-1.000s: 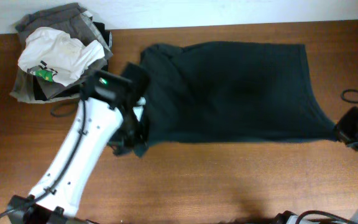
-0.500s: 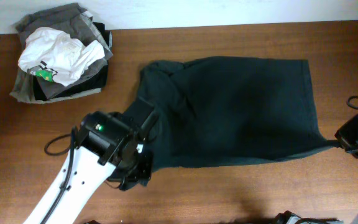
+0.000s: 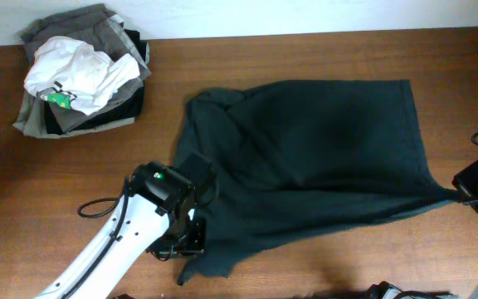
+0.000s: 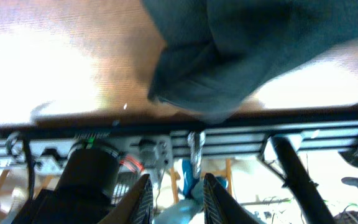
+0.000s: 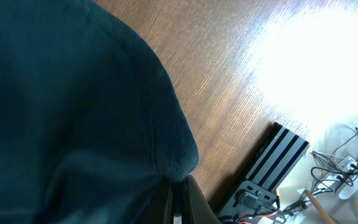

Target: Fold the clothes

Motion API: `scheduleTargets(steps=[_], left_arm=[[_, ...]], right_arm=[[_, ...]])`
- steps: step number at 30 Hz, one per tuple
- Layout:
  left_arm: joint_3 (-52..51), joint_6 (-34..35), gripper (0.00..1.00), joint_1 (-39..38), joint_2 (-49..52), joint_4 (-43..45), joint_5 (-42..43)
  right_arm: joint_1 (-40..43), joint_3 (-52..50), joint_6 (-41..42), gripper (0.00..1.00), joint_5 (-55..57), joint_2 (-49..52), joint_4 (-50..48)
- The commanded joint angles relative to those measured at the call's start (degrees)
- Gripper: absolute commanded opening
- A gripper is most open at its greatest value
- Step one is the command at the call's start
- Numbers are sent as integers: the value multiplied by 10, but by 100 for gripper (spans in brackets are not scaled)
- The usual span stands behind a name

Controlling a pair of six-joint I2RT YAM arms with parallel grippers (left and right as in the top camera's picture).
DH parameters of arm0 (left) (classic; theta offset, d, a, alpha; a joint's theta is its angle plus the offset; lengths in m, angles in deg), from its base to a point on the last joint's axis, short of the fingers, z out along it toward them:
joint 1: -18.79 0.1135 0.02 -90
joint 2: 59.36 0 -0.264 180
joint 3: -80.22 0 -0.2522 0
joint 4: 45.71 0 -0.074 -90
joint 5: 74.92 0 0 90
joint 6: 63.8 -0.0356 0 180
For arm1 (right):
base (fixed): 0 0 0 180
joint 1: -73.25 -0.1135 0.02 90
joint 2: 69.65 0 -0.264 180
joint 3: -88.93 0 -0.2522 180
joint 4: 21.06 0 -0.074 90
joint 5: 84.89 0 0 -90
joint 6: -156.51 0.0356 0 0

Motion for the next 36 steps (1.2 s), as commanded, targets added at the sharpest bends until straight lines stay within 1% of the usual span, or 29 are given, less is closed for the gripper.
scheduleTargets(steps=[1,4,7,8,12,13,14,15,16,19,22,25,26,27,28,30,32,33,36], left_arm=[[-2,-5,21,-2,-4,37,5],[-2,-5,20,2,-4,71,-12],[-2,-13,31,10,-4,113,-18],[-2,-23,40,14,-4,131,-19],[-2,-29,51,28,4,167,-23],[-2,-31,54,31,9,173,-27],[-2,-34,58,33,13,177,-30],[-2,-43,61,36,20,183,-31],[-2,-47,63,39,28,188,-31],[-2,-62,63,45,59,202,-31],[-2,-64,63,45,101,211,-31],[-2,-76,62,45,145,232,-30],[-2,-76,50,45,165,240,-28],[-2,-76,32,45,179,240,-20],[-2,-76,25,45,189,235,-12],[-2,-76,24,45,202,216,-2],[-2,-76,24,45,203,200,-3],[-2,-76,22,45,203,198,-2],[-9,-77,7,45,204,202,-3]], right_arm=[[4,-2,14,4,25,-12,-1],[4,-3,14,4,25,-12,-2],[4,-20,14,4,25,-12,-4],[4,-36,14,4,25,-12,-8],[4,-102,14,5,22,-12,-33],[4,-123,13,7,23,-12,-43],[4,-137,13,21,23,-12,-51],[4,-148,13,62,20,-11,-56],[4,-157,10,99,5,-11,-64],[4,-159,-28,99,-36,-10,-85],[4,-159,-36,99,-53,-10,-101],[4,-159,-96,99,-107,-8,-148],[3,-159,-106,99,-128,-4,-160],[4,-159,-106,96,-138,1,-169],[4,-159,-106,91,-146,6,-175],[4,-160,-106,81,-150,20,-191],[3,-160,-106,58,-167,43,-209],[3,-160,-106,51,-179,51,-215],[-5,-160,-106,20,-239,101,-262]])
